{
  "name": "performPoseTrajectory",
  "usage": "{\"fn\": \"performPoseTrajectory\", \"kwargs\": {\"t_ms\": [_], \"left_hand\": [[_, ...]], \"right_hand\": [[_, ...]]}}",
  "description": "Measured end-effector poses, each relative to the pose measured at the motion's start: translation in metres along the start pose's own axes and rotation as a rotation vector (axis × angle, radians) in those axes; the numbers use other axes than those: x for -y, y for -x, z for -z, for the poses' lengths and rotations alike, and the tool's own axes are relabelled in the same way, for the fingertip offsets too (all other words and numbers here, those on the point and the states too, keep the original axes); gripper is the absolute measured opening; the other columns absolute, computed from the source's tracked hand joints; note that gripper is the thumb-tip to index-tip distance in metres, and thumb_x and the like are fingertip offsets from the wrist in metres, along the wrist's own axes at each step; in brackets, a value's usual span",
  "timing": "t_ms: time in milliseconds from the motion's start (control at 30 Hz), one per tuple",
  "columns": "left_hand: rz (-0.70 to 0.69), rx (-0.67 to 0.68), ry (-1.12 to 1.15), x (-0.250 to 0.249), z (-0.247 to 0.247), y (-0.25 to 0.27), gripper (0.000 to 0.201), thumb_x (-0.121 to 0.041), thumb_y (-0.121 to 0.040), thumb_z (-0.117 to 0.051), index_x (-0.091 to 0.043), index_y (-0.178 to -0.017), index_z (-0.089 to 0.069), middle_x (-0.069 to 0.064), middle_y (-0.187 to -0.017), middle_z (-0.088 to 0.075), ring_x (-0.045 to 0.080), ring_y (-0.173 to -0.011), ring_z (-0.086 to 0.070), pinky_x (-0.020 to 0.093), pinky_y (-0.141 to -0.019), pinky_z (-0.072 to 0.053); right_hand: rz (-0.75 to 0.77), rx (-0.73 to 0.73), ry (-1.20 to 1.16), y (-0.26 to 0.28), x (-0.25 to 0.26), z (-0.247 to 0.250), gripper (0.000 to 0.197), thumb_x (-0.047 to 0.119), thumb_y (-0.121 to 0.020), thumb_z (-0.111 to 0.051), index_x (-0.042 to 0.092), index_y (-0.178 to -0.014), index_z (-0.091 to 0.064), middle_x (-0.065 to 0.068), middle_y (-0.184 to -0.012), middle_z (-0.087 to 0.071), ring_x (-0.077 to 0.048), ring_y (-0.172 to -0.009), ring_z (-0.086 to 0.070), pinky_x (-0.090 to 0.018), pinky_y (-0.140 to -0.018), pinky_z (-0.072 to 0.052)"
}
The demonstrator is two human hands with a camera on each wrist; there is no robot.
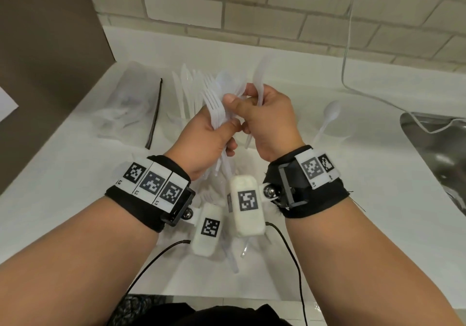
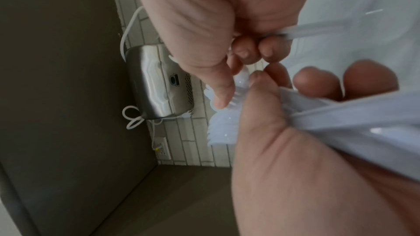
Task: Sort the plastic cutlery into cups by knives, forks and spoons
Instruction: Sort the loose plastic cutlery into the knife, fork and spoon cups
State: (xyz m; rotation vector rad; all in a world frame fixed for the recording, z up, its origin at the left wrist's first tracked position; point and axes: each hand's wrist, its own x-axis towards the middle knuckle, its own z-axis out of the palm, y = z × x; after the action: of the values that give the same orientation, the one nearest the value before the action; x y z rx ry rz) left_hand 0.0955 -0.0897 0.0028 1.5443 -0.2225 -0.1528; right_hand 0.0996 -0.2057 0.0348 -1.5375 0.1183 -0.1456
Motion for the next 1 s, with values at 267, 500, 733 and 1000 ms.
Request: {"fn": "performPoseTrajectory", "kwargs": {"t_ms": [267,500,733,1000], "left_hand": [[-0.020,0.027,-0.085,0.004,0.001,0.000,0.042,-0.025,-0.091,-0.057,-0.011,-0.130,-0.048,0.003,-0.082,-0.060,0.017,-0.060,-0.053,0.038,-0.061,-0.053],[-0.036,0.048,-0.103,0.003,0.000,-0.001,0.047,-0.029,-0.090,-0.054,-0.026,-0.136,-0.042,0.005,-0.084,-0.059,0.025,-0.062,-0.048,0.044,-0.062,-0.052],[0.035,0.036,-0.136,0.012,-0.003,-0.001,0.032,-0.021,-0.097,-0.050,-0.018,-0.128,-0.043,0.005,-0.076,-0.049,0.015,-0.058,-0.046,0.039,-0.063,-0.049],[0.017,-0.129,-0.266,0.011,-0.003,-0.011,0.034,-0.029,-0.095,-0.051,-0.014,-0.125,-0.044,-0.007,-0.089,-0.055,0.012,-0.072,-0.053,0.035,-0.068,-0.051]], "right_hand": [[0.109,-0.095,0.191,-0.010,0.000,-0.006,0.026,0.029,-0.095,-0.055,0.015,-0.076,-0.043,-0.004,-0.071,-0.050,-0.013,-0.058,-0.049,-0.029,-0.055,-0.044],[0.131,0.011,0.107,-0.011,-0.001,0.001,0.007,0.017,-0.089,-0.064,0.014,-0.088,-0.059,-0.002,-0.075,-0.062,-0.013,-0.061,-0.059,-0.026,-0.058,-0.046],[0.255,-0.238,0.078,-0.021,0.017,0.004,0.011,0.027,-0.097,-0.045,0.018,-0.092,-0.048,0.000,-0.068,-0.067,-0.016,-0.062,-0.057,-0.034,-0.064,-0.044],[0.368,-0.127,0.205,-0.005,0.031,0.014,0.026,0.023,-0.092,-0.058,0.015,-0.117,-0.053,0.006,-0.069,-0.052,-0.006,-0.050,-0.049,-0.030,-0.058,-0.049]]}}
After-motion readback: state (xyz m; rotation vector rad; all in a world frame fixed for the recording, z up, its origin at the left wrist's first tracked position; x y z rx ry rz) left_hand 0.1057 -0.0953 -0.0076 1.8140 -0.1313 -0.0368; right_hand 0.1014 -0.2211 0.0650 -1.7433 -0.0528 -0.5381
